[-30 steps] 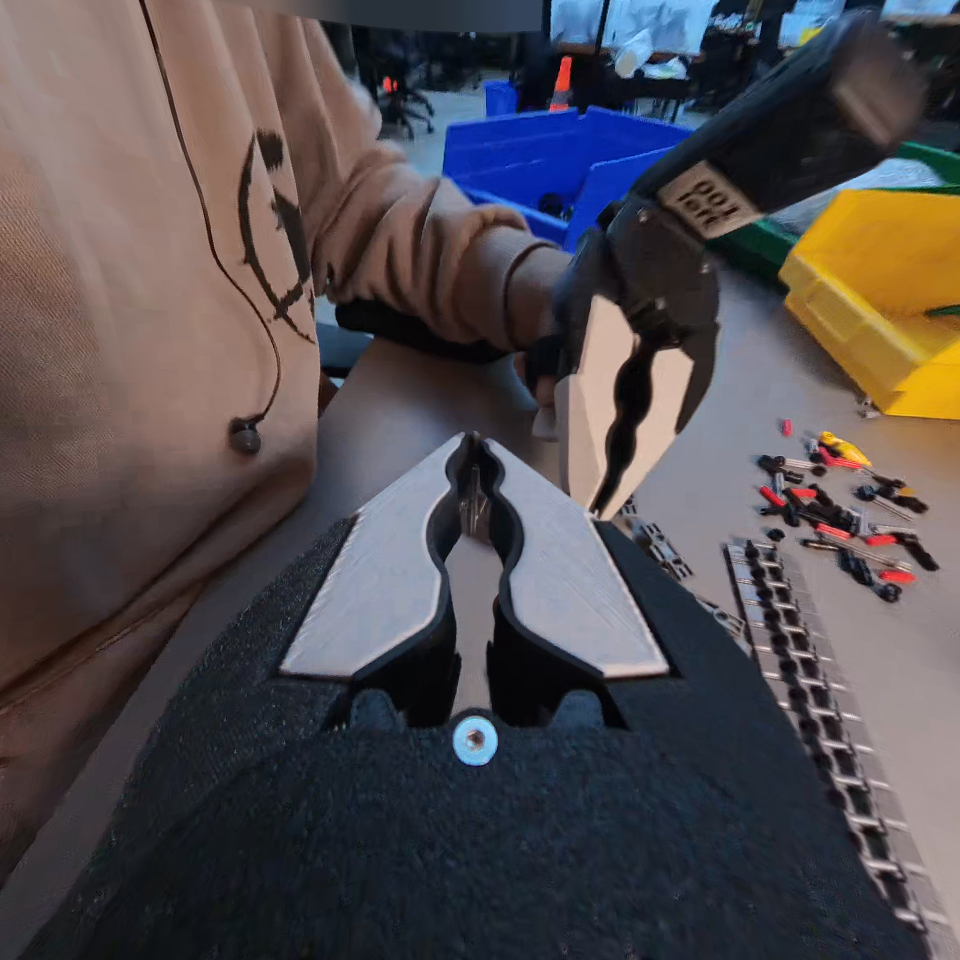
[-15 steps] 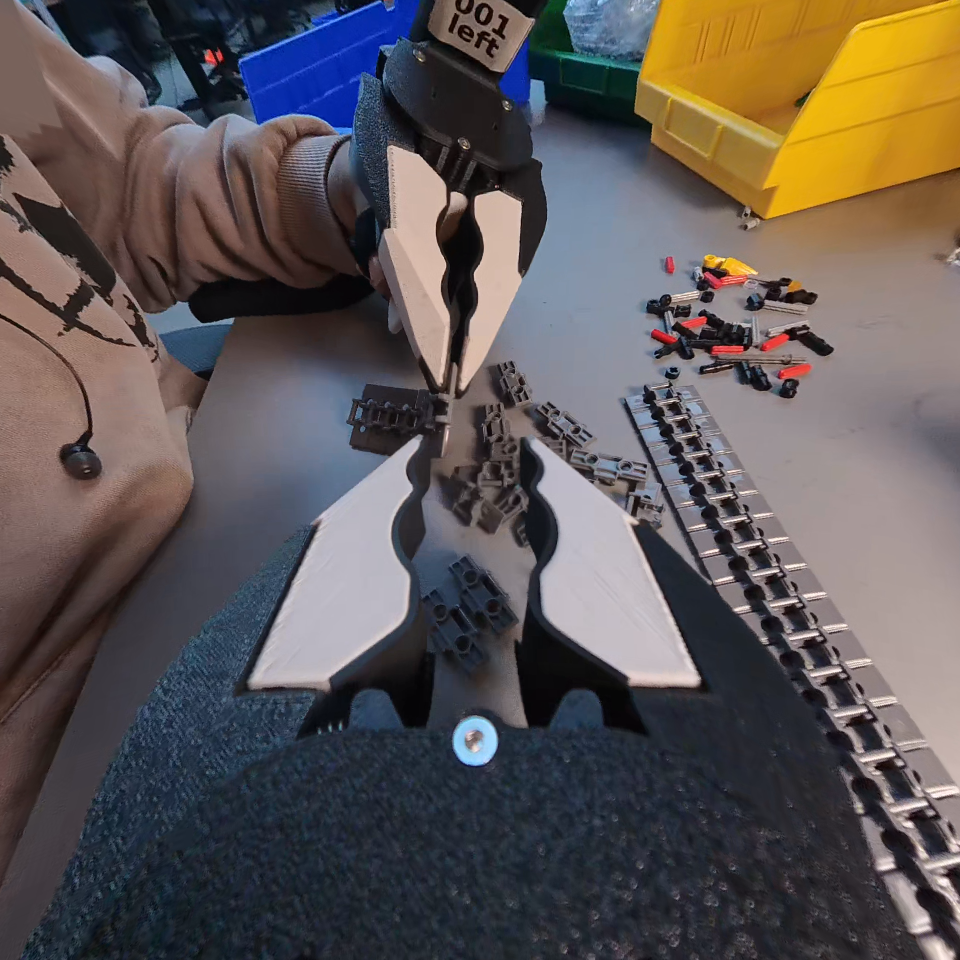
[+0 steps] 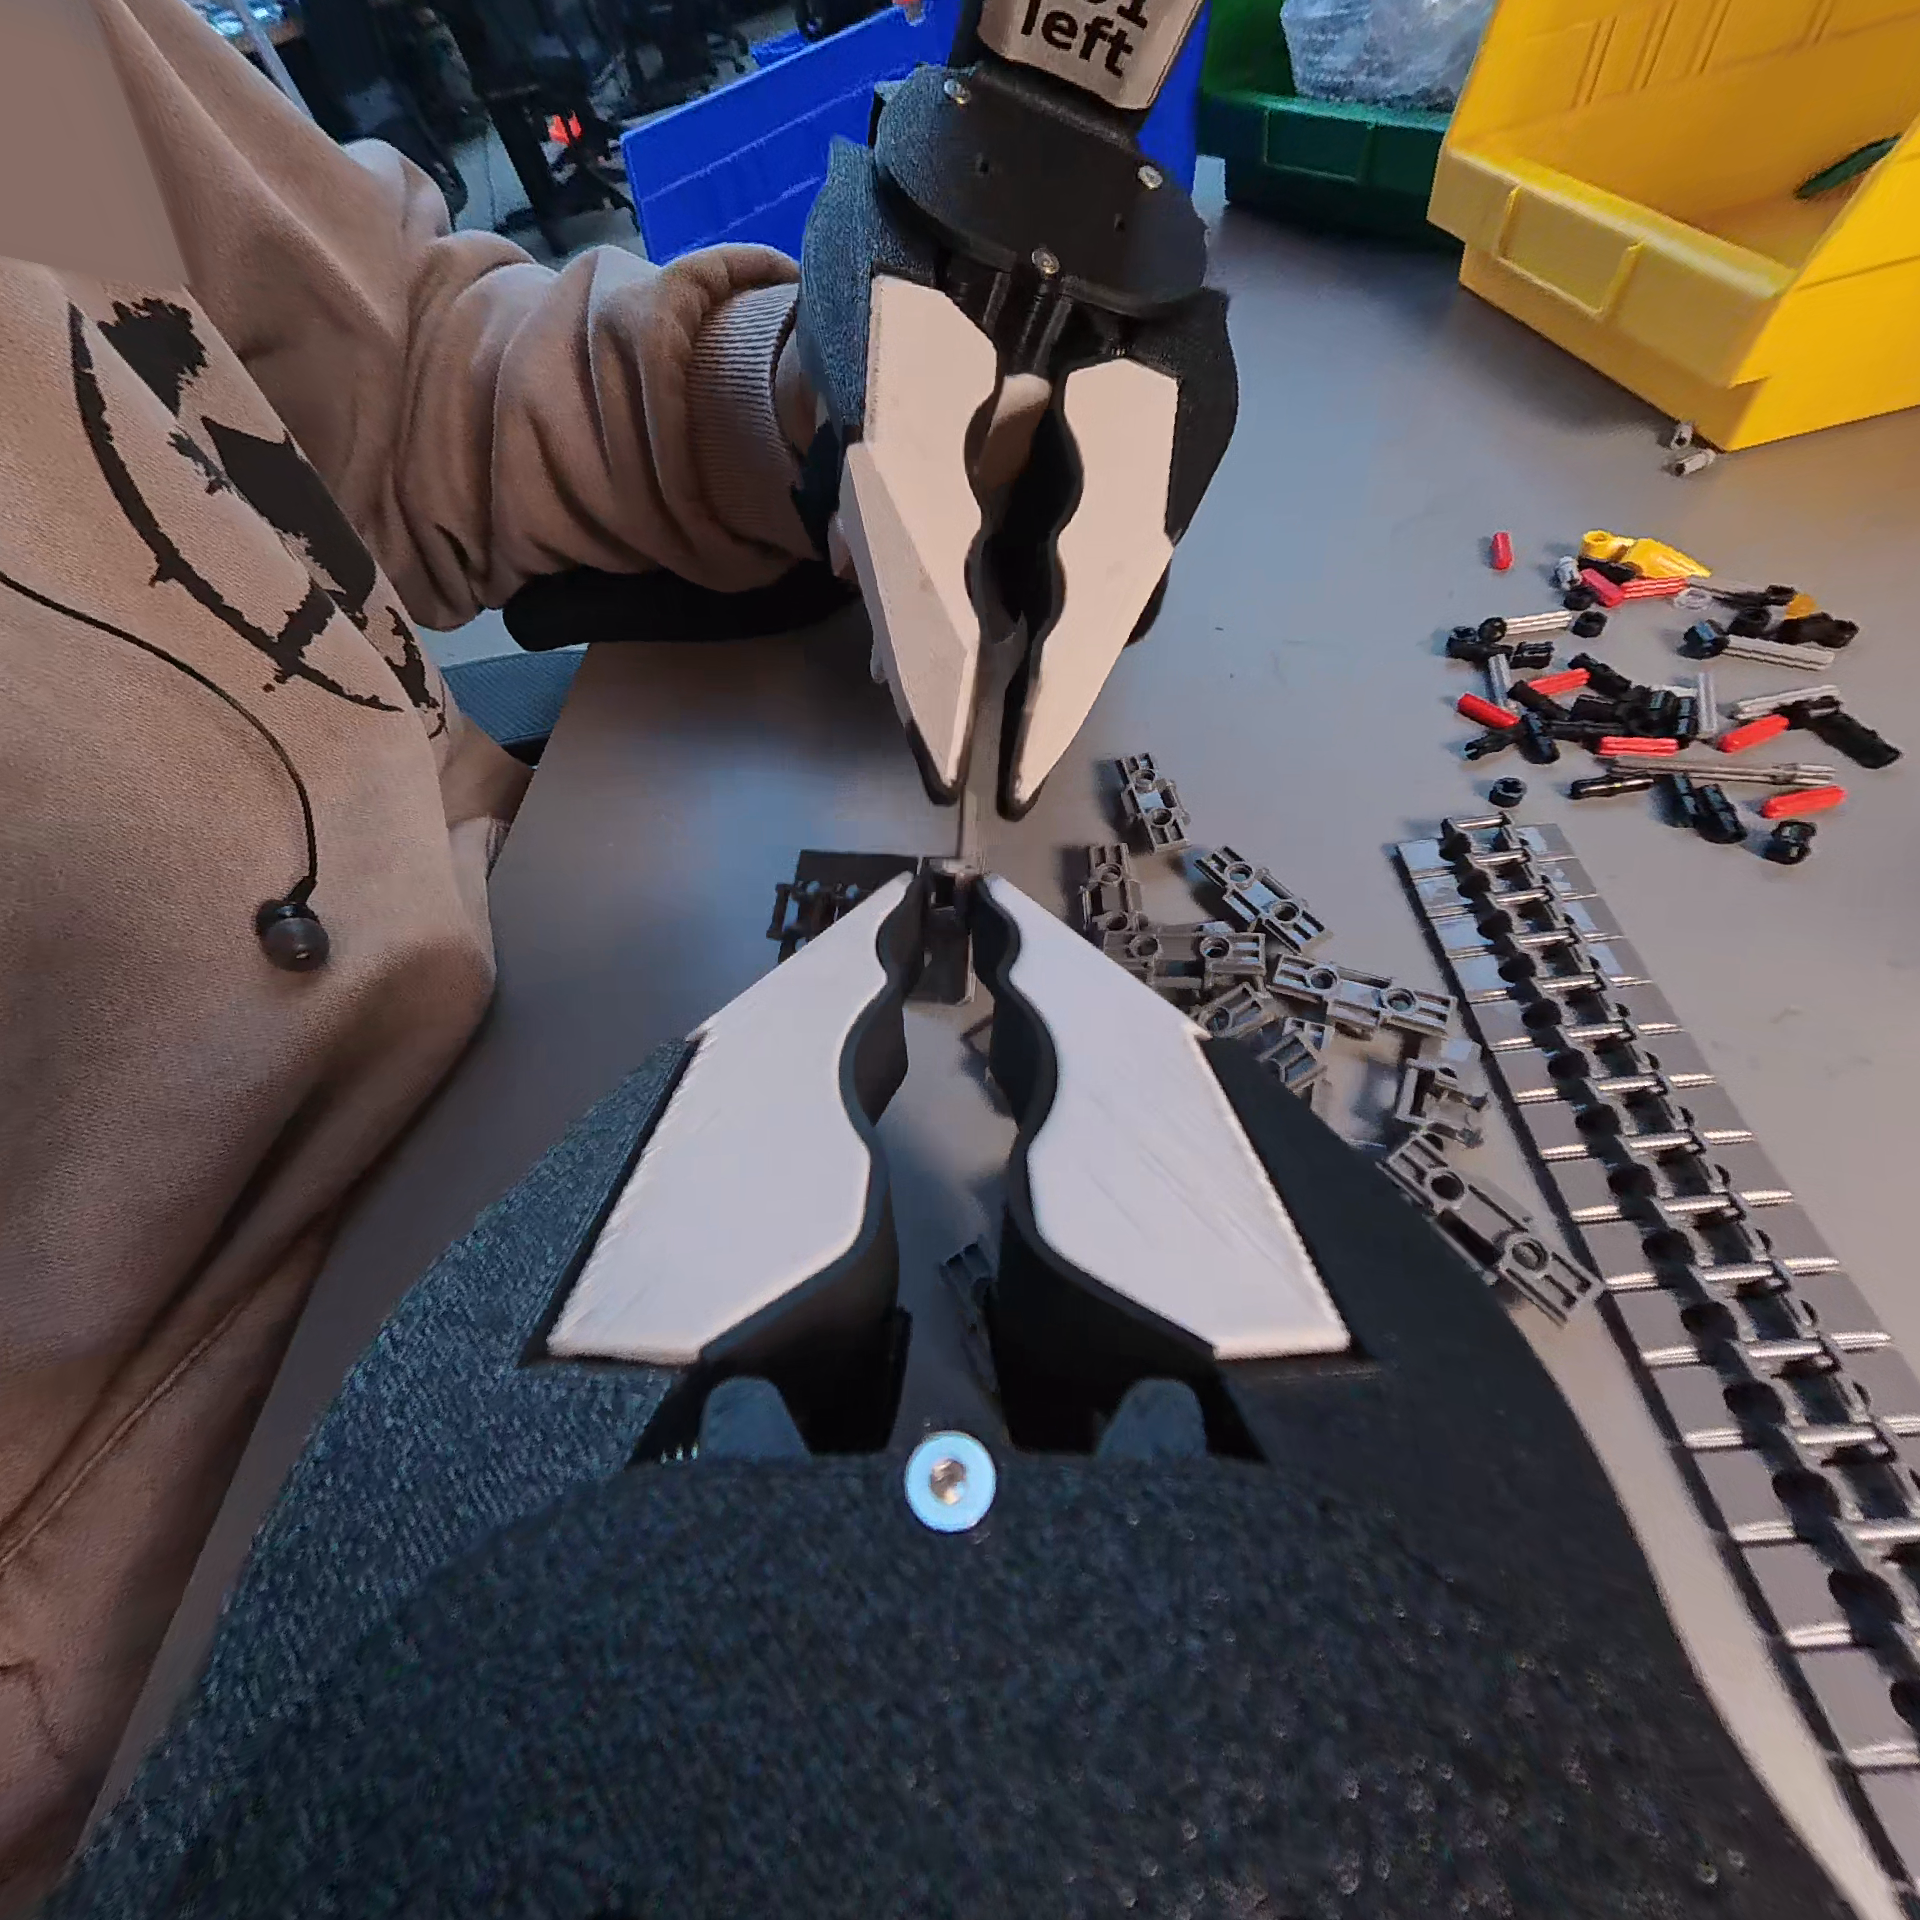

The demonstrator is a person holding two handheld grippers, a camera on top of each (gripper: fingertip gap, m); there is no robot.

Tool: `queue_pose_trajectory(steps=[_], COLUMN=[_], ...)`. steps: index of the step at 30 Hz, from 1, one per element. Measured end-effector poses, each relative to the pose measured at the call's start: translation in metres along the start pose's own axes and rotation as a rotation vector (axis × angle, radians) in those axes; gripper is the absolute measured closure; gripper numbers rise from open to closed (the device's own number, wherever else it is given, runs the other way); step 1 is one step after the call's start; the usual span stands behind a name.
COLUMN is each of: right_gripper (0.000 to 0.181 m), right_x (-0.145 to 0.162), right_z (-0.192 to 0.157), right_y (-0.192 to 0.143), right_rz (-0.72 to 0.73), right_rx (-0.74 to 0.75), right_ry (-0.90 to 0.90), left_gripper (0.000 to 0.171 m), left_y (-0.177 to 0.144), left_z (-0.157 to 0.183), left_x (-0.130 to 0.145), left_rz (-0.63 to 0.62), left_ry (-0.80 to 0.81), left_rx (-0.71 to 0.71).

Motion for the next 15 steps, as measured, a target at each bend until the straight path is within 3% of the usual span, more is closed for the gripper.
queue_pose_trajectory(steps=[6,15], right_gripper=[0.176,0.175], right_x=[-0.009,-0.019], right_z=[0.002,0.004], right_y=[-0.009,-0.016], right_rz=[0.117,0.264], right_rx=[-0.048,-0.15], right_ry=[0.058,0.189], left_gripper=[0.157,0.169], left_y=[-0.006,-0.008], left_z=[0.001,0.002], left_x=[-0.003,-0.011], left_rz=[0.035,0.151], left_ry=[0.029,0.003], left_rx=[0.004,0.02])
Point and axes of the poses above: each gripper's, where its closed fingertips meet, y out along the fingers, x out of its underside, z = x × y across the jaws, the point moved 8 cm from there along -y, back along the fingers, and after that the axes turned 12 degrees about y, right-handed, at the moved point
